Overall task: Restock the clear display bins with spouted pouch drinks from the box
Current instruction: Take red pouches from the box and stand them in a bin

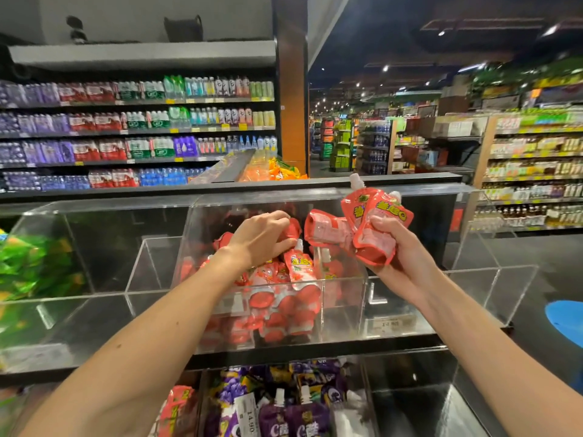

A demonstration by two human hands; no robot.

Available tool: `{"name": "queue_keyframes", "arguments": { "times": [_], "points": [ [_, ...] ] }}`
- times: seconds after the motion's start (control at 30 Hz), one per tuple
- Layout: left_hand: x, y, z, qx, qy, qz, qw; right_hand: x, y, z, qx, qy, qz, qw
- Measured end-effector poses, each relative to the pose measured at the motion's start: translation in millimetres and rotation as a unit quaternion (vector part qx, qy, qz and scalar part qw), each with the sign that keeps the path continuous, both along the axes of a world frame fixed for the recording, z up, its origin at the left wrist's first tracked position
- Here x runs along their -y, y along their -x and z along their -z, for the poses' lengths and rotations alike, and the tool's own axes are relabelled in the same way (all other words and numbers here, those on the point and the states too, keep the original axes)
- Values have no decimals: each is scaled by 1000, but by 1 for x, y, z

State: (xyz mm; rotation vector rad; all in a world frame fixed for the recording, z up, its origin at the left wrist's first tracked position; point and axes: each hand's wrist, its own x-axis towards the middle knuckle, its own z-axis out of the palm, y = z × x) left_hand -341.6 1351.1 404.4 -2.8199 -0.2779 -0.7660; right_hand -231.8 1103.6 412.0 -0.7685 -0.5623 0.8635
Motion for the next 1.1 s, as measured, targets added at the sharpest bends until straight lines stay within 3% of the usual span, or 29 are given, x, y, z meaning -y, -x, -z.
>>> {"name": "queue_keyframes", "arguments": {
  "times": [0.33,0.53,0.6,0.77,0.97,1.1],
  "points": [
    [-6,11,-10,-32,72,-36,996,17,15,-3,-7,-8,7,1000],
    [2,15,-13,145,81,63,984,22,11,-5,-18,-4,34,999],
    [11,8,-14,156,79,104,979,21,12,-7,-25,-11,33,999],
    [15,-23,6,46,70,55,995,21,16,-6,-24,-16,26,999],
    [16,-33,9,-43,179,-24,983,25,11,-3,-14,0,46,999],
    [16,-27,7,-133,251,-9,959,23,13,-2,-40,-5,43,998]
  ]
}}
